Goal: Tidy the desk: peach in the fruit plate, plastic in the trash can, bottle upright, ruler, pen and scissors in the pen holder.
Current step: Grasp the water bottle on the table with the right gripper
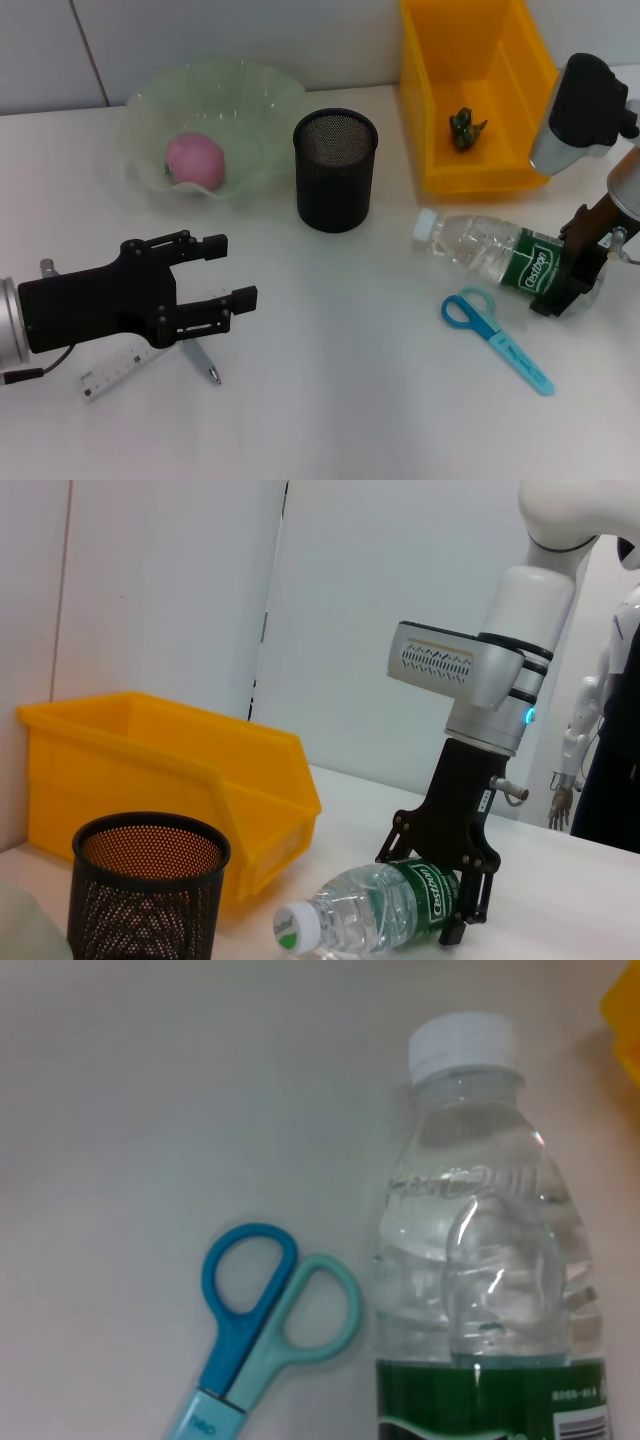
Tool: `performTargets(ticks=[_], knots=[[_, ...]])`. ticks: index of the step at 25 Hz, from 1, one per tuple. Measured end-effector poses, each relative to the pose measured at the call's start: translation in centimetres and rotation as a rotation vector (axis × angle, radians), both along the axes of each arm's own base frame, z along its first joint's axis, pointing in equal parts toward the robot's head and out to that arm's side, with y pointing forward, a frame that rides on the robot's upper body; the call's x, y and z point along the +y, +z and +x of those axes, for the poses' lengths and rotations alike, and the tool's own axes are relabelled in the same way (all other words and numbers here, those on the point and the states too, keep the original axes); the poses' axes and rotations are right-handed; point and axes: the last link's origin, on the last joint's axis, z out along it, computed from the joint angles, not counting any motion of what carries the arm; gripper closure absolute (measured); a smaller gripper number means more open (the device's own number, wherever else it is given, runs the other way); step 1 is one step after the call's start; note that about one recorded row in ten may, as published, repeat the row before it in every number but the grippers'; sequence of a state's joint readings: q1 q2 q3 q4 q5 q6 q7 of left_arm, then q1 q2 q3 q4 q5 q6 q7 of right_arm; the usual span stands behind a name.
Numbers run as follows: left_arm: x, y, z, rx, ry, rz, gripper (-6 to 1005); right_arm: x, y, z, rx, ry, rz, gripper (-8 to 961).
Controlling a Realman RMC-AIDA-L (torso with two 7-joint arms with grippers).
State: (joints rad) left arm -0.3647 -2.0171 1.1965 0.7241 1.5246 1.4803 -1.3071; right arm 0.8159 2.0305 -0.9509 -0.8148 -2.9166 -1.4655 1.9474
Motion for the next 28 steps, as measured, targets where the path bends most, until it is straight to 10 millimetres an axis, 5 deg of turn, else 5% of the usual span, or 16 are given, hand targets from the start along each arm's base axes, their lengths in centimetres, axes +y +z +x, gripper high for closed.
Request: performTargets(ticks=[28], knots=[[-0.3, 0.3, 0.1, -0.013, -0.014, -0.011, 281, -1.9, 1.3, 0.7, 0.175, 0.086, 0.087, 179]])
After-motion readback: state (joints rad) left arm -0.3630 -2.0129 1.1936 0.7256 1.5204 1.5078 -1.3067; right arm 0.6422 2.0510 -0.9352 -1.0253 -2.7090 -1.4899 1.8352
